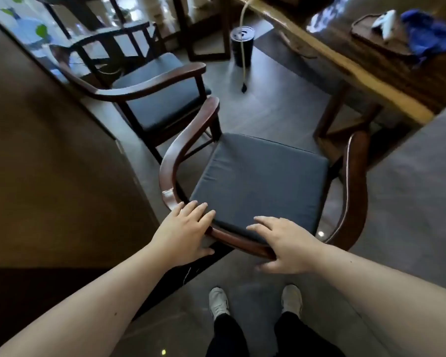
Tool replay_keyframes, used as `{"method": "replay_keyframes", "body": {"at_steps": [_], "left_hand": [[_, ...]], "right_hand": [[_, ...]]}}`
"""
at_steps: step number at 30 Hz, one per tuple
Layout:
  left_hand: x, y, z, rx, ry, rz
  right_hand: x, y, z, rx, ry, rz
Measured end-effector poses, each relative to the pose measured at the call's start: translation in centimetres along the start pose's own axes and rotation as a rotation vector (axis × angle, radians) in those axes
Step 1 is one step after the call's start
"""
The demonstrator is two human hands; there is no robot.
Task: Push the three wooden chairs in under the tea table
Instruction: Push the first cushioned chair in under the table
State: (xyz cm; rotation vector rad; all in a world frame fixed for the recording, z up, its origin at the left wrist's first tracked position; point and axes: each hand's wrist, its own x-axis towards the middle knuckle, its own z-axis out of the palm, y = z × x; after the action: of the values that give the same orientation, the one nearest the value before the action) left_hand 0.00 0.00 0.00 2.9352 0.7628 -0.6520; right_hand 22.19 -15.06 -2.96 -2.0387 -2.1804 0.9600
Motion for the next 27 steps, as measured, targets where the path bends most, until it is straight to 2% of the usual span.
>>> {"method": "replay_keyframes", "body": {"at_steps": [2, 5, 7, 12, 19, 27], "left_hand": [[0.5, -1.6, 1.2, 0.005, 0.088, 0.109], [2.0, -2.8, 3.0, -0.047, 0.261, 0.246], [3.0, -3.3, 3.1, -0.105, 0.245, 0.299], [4.9, -4.2, 2.3, 0.037, 0.164, 0.462], [6.5, -5.4, 2.3, 0.144, 0.224, 0.669], [7.8, -8.7, 2.2, 0.087, 0.239, 0.815]], "right_hand": [[0.0, -0.8, 0.3, 0.139, 0.009, 0.113], [-1.1, -1.2, 1.0, 0.207, 0.027, 0.253], [-1.3, -1.5, 1.5, 0.166, 0.051, 0.336], [-0.8, -1.7, 2.5, 0.063, 0.144, 0.414], [-0.7, -1.9, 2.7, 0.112, 0.188, 0.452], [1.2, -3.8, 3.7, 0.112, 0.224, 0.503]]}}
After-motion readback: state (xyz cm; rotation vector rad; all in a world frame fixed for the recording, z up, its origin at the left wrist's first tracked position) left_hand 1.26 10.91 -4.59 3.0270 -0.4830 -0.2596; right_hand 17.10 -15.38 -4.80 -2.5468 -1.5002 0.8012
